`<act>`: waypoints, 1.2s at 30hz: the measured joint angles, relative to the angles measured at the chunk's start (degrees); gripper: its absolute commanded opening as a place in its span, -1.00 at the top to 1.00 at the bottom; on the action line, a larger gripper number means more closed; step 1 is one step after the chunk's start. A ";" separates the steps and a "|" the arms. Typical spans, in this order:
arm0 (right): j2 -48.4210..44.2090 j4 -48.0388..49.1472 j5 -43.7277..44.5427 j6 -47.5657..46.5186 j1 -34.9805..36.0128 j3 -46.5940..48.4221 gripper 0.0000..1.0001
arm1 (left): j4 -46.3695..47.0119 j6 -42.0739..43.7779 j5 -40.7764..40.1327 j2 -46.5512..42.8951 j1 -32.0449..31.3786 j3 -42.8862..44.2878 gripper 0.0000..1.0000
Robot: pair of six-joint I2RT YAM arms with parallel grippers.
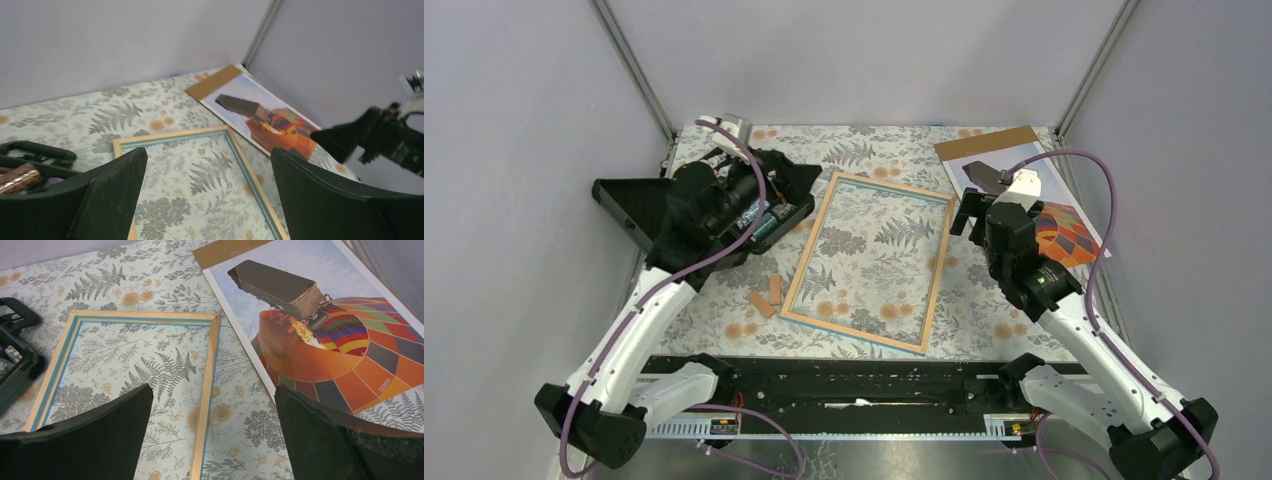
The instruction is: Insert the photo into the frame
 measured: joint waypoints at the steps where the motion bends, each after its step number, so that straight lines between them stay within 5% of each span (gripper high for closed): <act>1: 0.42 0.35 0.26 0.00 0.00 -0.02 -0.99 | -0.09 0.35 -0.24 0.46 -1.36 0.09 -0.97; 8: 7.45 0.92 -0.68 -0.04 -0.17 0.00 -0.99 | -3.96 2.71 -2.84 4.90 -9.55 0.13 -0.97; 12: 10.58 2.12 -8.63 1.90 -4.17 -0.52 -0.99 | -5.20 3.54 -4.28 5.22 -11.41 0.15 -0.97; 19: 10.80 8.76 -32.15 16.24 -29.68 -8.13 -0.99 | -5.97 3.82 -6.84 5.29 -11.87 1.29 -0.98; 28: 5.35 9.77 -27.61 29.35 -52.46 -16.74 -0.99 | -6.93 3.65 -7.26 5.31 -12.26 1.90 -0.97; 36: 12.68 20.90 -28.81 33.09 -68.85 -21.66 -0.99 | -7.06 3.19 -6.97 7.52 -12.81 2.01 -0.97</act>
